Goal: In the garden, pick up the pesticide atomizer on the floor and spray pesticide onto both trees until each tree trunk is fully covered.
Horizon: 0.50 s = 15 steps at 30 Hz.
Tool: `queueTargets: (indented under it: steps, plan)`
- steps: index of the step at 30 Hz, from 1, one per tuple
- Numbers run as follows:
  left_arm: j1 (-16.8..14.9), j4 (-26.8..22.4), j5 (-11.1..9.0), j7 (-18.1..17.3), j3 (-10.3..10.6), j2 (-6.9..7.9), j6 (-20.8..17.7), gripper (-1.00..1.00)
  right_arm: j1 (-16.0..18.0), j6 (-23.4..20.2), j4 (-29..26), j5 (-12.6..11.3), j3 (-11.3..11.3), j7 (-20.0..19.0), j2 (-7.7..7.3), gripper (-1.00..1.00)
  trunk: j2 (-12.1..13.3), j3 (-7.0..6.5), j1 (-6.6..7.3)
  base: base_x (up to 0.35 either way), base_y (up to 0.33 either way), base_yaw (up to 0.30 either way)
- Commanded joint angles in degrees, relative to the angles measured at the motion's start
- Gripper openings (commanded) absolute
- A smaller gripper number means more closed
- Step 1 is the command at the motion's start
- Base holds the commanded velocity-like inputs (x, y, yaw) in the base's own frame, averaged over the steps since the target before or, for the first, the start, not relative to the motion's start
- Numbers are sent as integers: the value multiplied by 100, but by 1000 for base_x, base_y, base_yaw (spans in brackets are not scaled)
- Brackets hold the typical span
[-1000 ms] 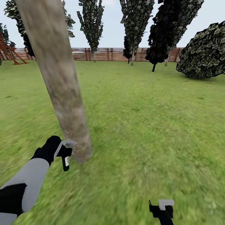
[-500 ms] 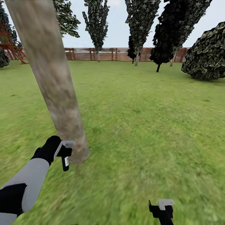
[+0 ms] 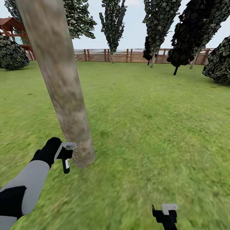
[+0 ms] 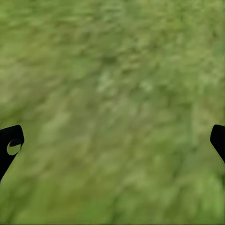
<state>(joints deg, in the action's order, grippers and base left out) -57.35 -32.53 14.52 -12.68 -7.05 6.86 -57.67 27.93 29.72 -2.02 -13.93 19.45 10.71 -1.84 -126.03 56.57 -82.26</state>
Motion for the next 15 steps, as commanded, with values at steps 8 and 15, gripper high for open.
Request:
queueTargets:
  steps: [8, 15]
  plan:
    - [-308, 40, 27, -59, -39, -3, -32, -100, 2, 9, 0, -40, 50, 19, 0, 100, -2, 5, 0, 7, -2, 5]
    - [-266, 2, 32, -59, -35, -6, -27, -100, 2, 15, 0, -40, 50, 19, 0, 100, -2, 5, 0, 18, -67, 193]
